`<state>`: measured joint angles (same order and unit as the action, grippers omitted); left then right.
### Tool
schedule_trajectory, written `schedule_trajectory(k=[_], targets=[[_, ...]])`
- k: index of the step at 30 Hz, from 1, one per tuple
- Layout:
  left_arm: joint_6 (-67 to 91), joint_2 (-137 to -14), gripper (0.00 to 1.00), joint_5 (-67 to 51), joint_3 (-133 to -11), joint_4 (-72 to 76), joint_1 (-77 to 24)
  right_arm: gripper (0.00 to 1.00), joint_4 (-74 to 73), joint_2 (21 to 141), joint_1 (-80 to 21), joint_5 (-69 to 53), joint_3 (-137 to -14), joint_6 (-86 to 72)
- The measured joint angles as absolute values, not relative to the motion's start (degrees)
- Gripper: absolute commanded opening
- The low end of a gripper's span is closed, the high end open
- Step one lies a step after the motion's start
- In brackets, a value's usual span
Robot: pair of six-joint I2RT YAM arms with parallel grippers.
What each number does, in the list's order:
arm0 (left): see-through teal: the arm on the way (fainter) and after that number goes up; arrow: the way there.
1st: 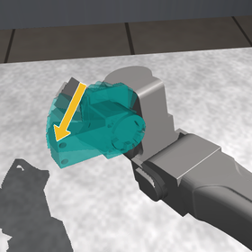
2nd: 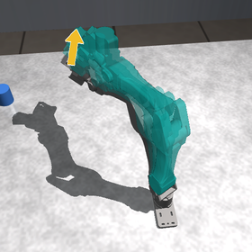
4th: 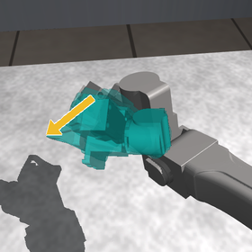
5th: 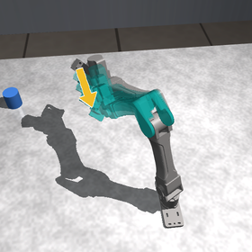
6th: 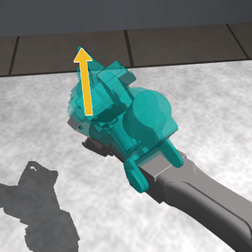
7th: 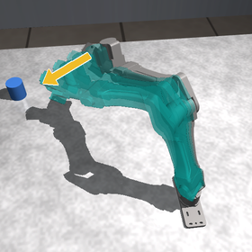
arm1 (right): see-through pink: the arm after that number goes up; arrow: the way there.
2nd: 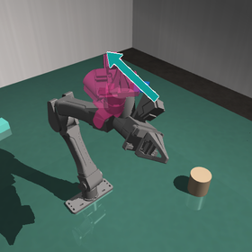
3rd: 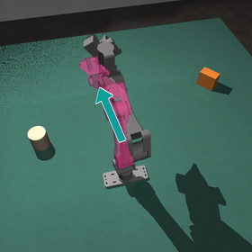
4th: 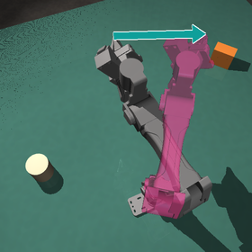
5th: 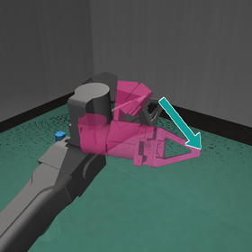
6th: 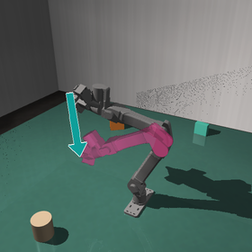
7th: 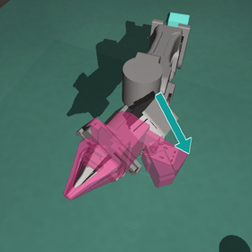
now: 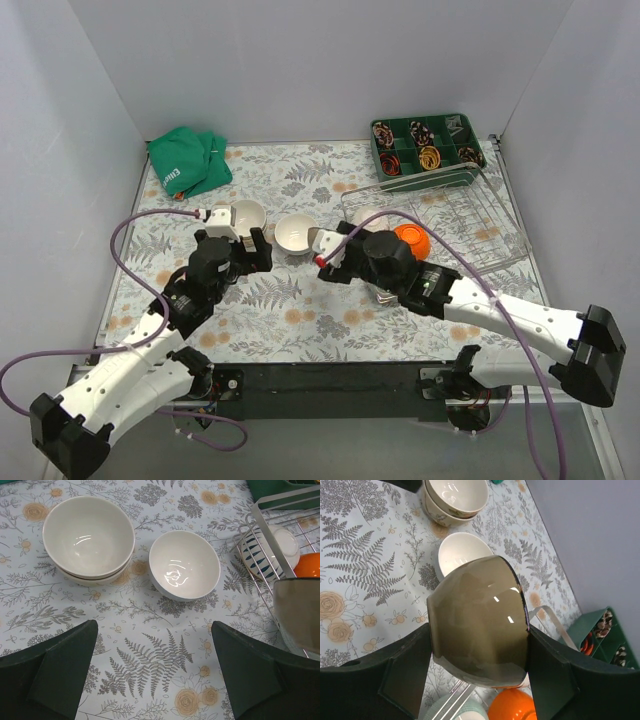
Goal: Unload the bowls from the dish rack
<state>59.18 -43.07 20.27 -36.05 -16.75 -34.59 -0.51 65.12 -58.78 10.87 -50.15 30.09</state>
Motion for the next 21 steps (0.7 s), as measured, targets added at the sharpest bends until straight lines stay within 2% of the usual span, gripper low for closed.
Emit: schedule_trajectory(k=[8, 14, 21], targets=[[62.74, -47.4, 0.98, 18.81, -37.69, -18.28, -34.59, 0.01, 14.68, 70.83, -70.83, 25.02, -41.36, 42.41], [66.11, -48.47, 0.98, 17.63, -40.73, -20.58, -34.57, 0.01, 26.83, 74.94, -75.83, 33.61, -35.2, 52.66], [71.99, -52.34, 0.98, 12.43, -44.8, -21.47, -34.54, 0.01, 48.62, 82.26, -79.37, 42.06, -30.68, 66.63]])
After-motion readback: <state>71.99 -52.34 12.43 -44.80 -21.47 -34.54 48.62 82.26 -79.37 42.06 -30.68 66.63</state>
